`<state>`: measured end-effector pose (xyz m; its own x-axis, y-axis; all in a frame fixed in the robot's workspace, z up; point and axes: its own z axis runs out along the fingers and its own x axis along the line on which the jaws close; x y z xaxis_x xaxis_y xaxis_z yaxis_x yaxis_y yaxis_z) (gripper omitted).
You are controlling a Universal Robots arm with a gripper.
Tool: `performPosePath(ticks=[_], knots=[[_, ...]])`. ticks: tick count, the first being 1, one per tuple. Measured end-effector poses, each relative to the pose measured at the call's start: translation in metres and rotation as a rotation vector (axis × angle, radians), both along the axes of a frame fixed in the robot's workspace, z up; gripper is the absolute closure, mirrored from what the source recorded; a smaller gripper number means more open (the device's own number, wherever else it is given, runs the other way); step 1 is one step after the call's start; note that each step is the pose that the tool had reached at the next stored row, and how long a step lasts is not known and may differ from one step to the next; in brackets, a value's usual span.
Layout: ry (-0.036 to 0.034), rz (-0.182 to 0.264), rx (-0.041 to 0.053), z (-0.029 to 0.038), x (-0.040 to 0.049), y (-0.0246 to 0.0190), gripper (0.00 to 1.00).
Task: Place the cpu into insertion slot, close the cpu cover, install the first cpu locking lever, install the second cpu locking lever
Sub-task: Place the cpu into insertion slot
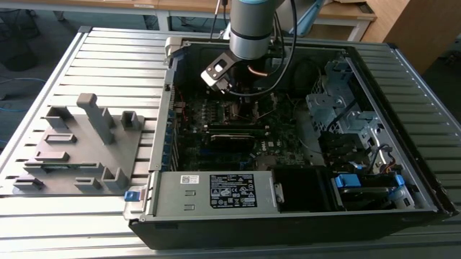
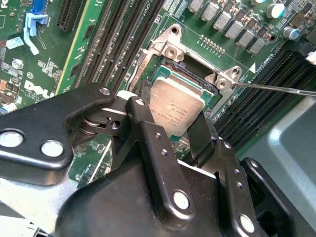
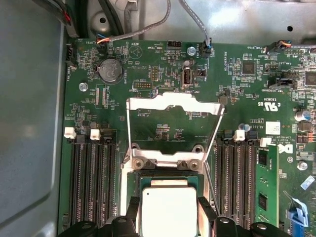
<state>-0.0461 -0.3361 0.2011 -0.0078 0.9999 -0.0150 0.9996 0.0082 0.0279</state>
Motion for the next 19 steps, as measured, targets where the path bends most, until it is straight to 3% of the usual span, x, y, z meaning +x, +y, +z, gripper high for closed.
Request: performPosePath(ticks=[19], knots=[[0.0001, -0.007, -0.0008, -0.0058, -0.0009, 0.0, 0.46]])
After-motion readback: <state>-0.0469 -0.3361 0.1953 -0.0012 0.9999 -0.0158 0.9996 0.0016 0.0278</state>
